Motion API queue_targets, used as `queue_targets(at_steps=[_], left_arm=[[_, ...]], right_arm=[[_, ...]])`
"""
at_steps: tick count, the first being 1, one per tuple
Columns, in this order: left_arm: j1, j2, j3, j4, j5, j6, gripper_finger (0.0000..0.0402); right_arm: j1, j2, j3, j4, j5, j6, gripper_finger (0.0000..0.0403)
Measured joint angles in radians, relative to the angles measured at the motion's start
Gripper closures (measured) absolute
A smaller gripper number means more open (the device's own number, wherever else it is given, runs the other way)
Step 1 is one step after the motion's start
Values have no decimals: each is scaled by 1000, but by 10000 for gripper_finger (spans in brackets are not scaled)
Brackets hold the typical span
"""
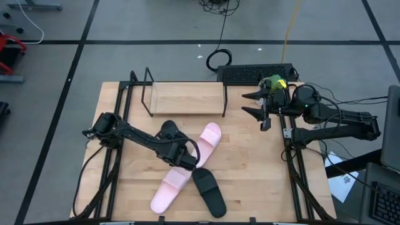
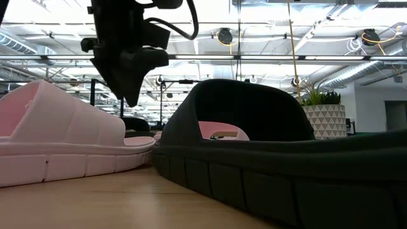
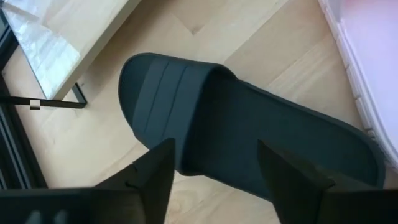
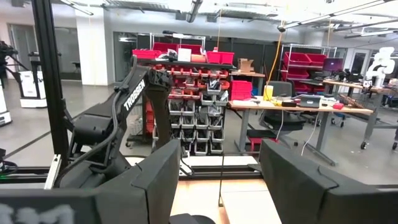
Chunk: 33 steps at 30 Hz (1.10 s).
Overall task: Pick and place slides into the shelf
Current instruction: Put the top black slipper on the shelf
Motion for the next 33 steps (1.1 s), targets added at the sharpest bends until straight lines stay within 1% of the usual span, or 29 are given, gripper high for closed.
queue_targets(at_steps=[5, 7, 10, 12, 16, 24, 27, 33], left_arm=[[0, 0, 0, 7, 0, 5, 114], [0, 0, 0, 7, 1, 16, 94], [0, 0, 0, 7, 9, 48, 74], [0, 0, 0, 7, 10, 59, 68], [0, 0, 0, 7, 3, 71, 71], [2, 0, -1, 6, -27, 147, 108], [5, 0, -34, 26, -27, 172, 120], [9, 0, -100, 45, 58, 121, 126]], right_arm=[[0, 0, 0, 7, 1, 0, 190], [0, 0, 0, 8, 26, 0, 190], [0, 0, 0, 7, 77, 0, 190], [0, 0, 0, 7, 97, 0, 190], [0, 0, 0, 7, 100, 0, 190], [0, 0, 0, 7, 98, 0, 190], [0, 0, 0, 7, 97, 0, 190], [0, 0, 0, 7, 97, 0, 190]])
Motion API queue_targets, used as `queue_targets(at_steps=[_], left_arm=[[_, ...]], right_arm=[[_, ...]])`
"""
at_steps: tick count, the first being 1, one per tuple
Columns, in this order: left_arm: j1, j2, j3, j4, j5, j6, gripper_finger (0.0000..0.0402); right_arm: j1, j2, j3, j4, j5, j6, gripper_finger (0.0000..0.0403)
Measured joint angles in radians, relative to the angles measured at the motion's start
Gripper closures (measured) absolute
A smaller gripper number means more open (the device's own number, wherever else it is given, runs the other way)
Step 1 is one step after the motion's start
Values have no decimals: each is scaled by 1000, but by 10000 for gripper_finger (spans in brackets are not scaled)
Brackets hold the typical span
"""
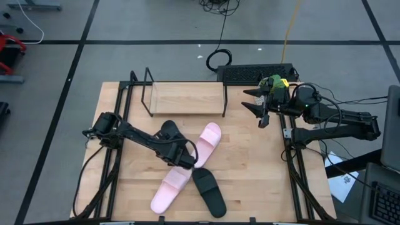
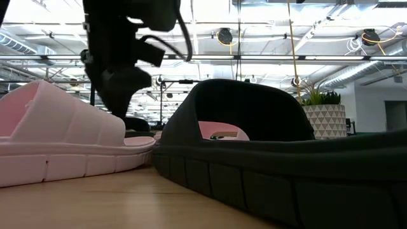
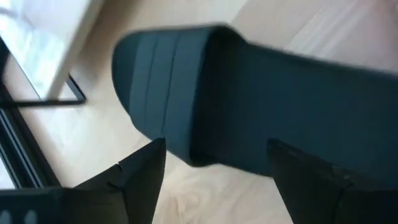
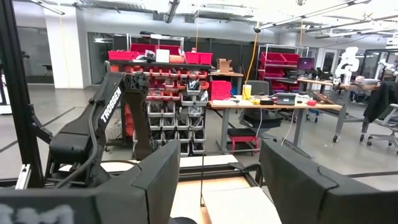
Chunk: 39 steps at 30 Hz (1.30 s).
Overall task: Pick and place slides into the shelf
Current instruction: Put the top black slipper on the shelf
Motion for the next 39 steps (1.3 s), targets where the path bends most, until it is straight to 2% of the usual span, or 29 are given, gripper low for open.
queue_targets(at_steps=[5, 12, 19, 33, 39], left_arm=[[0, 0, -9, 1, -6, -1, 125], [7, 0, -11, 6, -77, 61, 127], [55, 0, -66, 65, -8, 125, 128], [119, 0, -82, 66, -31, 200, 148], [125, 0, -82, 69, -33, 204, 144]], right_arm=[[0, 0, 0, 0, 0, -2, 190], [0, 0, 0, 0, 3, -7, 190], [0, 0, 0, 0, 3, -7, 190], [0, 4, 0, 0, 4, -11, 190], [0, 4, 0, 0, 4, -11, 190]])
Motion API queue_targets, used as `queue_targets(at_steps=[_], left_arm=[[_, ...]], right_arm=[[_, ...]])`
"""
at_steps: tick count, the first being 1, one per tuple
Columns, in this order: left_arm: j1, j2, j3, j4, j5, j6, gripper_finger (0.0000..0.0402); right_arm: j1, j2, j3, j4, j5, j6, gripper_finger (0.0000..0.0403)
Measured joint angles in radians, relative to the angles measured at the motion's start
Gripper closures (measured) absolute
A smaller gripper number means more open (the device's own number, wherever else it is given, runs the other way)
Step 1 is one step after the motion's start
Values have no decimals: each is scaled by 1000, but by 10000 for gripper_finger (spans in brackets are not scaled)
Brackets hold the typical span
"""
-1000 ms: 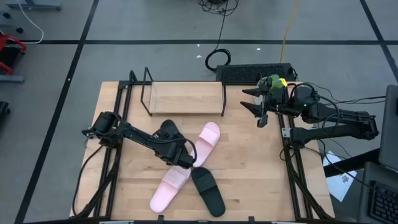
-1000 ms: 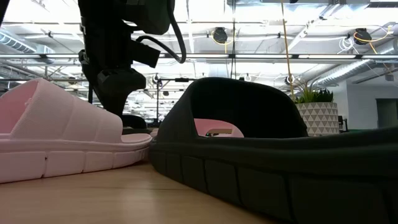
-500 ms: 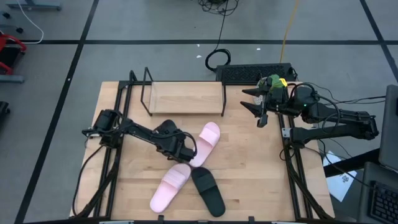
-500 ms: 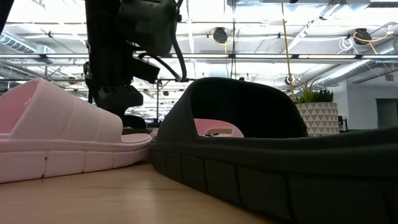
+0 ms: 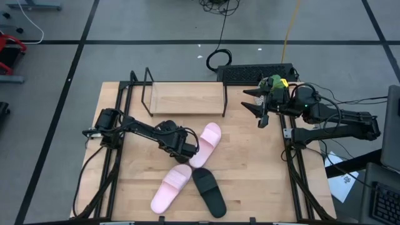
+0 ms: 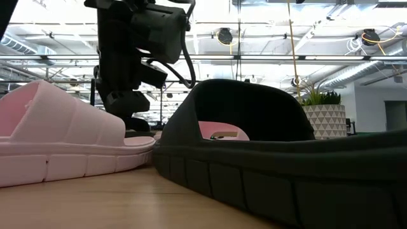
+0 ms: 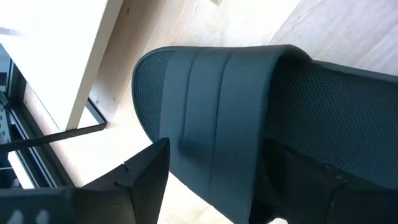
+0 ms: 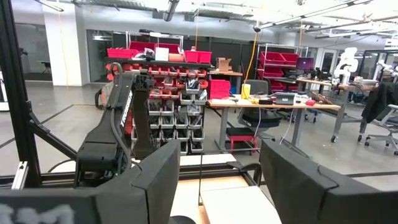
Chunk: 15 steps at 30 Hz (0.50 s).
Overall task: Pick and place slides into the shelf
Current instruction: Put the top black slipper on the shelf
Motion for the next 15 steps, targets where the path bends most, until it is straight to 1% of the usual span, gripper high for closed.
queue_targets(at_steps=[4, 11, 15], left_arm=[[0, 0, 0, 8, -3, 0, 144], [-7, 0, 0, 97, -7, 5, 144], [-9, 0, 0, 94, -26, 6, 144]], right_arm=[[0, 0, 0, 0, 0, 0, 190], [0, 0, 0, -7, 0, 5, 190], [0, 0, 0, -10, 0, 10, 190]])
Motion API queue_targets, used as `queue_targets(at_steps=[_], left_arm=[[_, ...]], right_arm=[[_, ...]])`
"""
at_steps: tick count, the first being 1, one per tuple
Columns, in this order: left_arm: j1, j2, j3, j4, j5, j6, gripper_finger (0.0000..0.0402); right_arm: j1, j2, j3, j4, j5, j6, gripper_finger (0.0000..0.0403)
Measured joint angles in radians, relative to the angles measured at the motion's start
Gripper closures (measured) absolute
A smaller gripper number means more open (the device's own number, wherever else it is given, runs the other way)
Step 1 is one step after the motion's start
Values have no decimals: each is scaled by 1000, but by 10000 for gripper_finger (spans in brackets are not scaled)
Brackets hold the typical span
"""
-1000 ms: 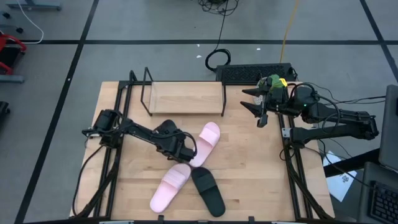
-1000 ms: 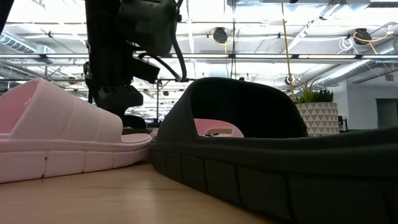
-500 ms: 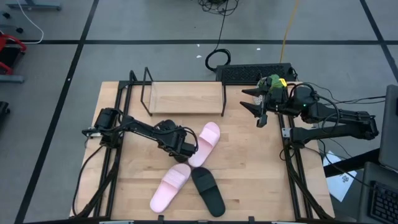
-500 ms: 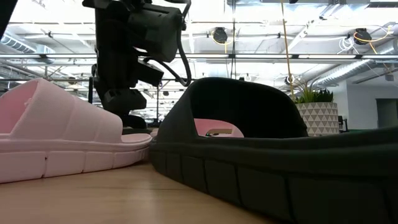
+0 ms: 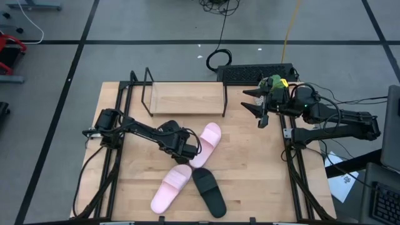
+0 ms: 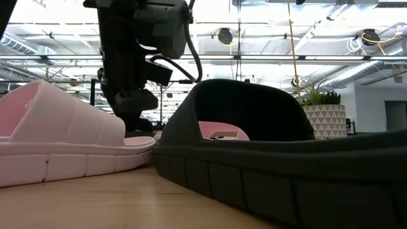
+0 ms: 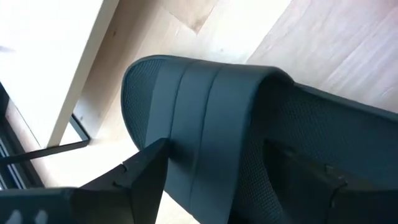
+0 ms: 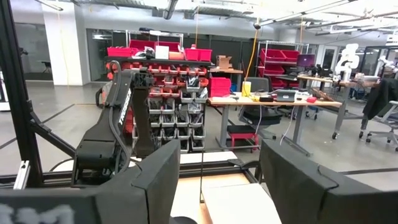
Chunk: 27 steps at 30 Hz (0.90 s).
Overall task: Pick and place slides into the shelf
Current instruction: Put the top black slipper on the shelf
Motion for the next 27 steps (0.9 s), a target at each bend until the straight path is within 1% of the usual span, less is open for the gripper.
queue_targets(at_steps=[5, 15, 21, 27], left_arm=[[1, 0, -4, 1, -5, 15, 144], [0, -5, -89, 11, -29, -13, 144], [0, -4, -93, 9, -53, -9, 144], [2, 0, -96, -4, -92, 14, 144]], right_arm=[[0, 0, 0, -5, 0, 26, 190], [0, 0, 0, -5, 0, 27, 190], [0, 7, 0, -3, 0, 28, 190], [0, 48, 0, -2, 0, 28, 190]])
